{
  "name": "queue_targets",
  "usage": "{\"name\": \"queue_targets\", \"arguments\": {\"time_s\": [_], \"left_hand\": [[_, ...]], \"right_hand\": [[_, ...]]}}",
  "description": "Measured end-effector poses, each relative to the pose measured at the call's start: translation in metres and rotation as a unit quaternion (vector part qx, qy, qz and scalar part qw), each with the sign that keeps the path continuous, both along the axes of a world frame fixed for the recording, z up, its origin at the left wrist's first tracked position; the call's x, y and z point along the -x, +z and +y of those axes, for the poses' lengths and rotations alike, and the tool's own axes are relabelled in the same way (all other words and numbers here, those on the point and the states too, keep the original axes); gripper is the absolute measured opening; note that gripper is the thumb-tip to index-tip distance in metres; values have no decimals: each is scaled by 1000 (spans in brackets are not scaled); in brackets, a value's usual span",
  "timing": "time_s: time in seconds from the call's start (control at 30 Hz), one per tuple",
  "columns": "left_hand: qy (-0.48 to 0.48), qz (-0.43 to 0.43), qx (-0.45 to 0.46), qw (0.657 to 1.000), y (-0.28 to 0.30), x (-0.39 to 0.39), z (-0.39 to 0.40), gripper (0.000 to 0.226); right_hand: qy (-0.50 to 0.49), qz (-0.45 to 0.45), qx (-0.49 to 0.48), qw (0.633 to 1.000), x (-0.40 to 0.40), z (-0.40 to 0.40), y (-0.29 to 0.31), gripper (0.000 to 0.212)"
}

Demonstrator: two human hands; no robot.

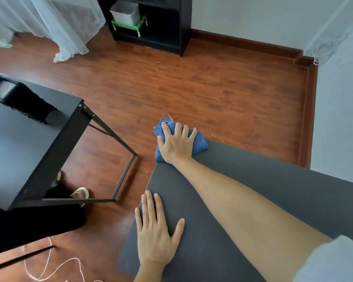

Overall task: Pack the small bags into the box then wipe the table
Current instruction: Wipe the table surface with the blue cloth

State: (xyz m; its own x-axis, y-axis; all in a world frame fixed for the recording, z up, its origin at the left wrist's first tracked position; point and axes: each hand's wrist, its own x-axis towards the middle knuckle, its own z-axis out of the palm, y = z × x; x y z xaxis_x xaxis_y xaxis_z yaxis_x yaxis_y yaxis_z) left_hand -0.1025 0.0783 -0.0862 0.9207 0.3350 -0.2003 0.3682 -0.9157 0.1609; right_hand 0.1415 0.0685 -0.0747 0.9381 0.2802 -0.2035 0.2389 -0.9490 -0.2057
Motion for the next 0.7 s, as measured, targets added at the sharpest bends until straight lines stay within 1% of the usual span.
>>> {"name": "queue_targets", "arguments": {"time_s": [0.07, 0.13, 0.2, 0.27, 0.33, 0.4, 0.43, 0.5, 0.53, 0.57, 0.6, 0.67, 0.7], "left_hand": [[-2, 1, 1, 1000, 0, 0, 0, 93], [-2, 4, 2, 1000, 1, 1, 0, 93], [-4, 7, 5, 1000, 2, 1, 0, 93], [-4, 7, 5, 1000, 2, 1, 1, 93], [-1, 3, 6, 1000, 2, 1, 1, 92], [-2, 3, 8, 1000, 1, 0, 0, 92], [-3, 2, 4, 1000, 0, 0, 0, 91], [-3, -2, -7, 1000, -2, 0, 1, 90], [-4, -2, -10, 1000, -2, 1, 1, 89], [-5, 0, -11, 1000, -2, 2, 0, 89], [-6, -1, -13, 1000, -2, 2, 1, 88], [-3, -4, -13, 1000, -1, 1, 0, 86], [-3, -1, -9, 1000, 0, 1, -1, 83]], "right_hand": [[25, 4, -17, 1000, -6, -8, -3, 52], [4, -3, -27, 1000, -8, -36, -7, 53], [-65, -14, -23, 998, -6, -86, -13, 54], [-151, -19, 0, 988, -3, -158, -19, 56], [-251, -13, 26, 967, 5, -242, -20, 61], [-351, -6, 40, 936, 16, -311, -16, 65], [-397, -2, 39, 917, 21, -331, -13, 65], [-459, 1, 33, 888, 27, -337, -9, 62], [-465, 0, 26, 885, 32, -324, -6, 61], [-441, -2, 21, 897, 41, -308, -5, 59], [-387, -8, 23, 922, 54, -286, -6, 58], [-225, -33, 36, 973, 97, -236, -12, 56], [-144, -46, 37, 988, 122, -213, -13, 56]]}}
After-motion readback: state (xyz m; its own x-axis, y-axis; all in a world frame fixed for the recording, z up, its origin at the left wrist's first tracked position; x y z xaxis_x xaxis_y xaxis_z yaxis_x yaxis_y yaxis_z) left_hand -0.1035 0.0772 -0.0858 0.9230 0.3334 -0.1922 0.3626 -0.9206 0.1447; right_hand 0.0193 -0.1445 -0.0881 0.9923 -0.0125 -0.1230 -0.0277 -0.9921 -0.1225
